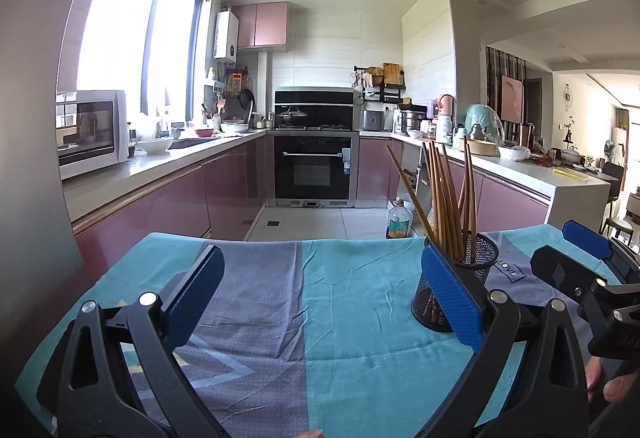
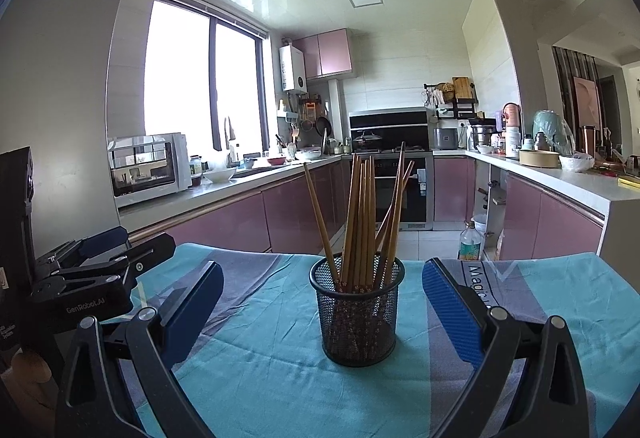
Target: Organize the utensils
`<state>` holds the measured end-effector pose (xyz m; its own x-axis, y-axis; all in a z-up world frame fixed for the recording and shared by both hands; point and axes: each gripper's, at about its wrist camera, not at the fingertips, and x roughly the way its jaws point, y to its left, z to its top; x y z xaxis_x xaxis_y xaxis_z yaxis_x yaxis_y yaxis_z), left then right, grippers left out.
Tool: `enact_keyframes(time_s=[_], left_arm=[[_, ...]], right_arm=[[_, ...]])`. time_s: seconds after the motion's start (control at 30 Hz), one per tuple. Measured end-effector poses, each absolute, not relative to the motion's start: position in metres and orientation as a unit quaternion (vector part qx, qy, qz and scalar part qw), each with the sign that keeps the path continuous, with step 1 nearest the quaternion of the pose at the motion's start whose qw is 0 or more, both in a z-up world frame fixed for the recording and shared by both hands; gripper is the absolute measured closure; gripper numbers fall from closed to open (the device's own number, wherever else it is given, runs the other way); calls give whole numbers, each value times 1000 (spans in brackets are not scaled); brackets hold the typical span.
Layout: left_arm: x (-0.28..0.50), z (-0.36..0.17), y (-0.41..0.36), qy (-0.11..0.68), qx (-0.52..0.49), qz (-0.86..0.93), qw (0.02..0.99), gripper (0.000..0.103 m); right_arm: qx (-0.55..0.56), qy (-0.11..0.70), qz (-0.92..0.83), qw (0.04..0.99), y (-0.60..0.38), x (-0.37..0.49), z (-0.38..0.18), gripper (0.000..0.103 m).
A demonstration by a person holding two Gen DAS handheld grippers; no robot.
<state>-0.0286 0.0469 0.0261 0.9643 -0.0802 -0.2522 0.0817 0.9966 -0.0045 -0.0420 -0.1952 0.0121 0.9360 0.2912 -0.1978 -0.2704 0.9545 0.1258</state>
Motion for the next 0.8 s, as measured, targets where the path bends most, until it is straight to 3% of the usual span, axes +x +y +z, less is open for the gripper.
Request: enact_keyframes(time_s=[0.8], left_arm=[[-34, 24, 45, 113, -2, -28, 993, 6]], right_arm=[[67, 120, 134, 981, -201, -34, 9, 7]])
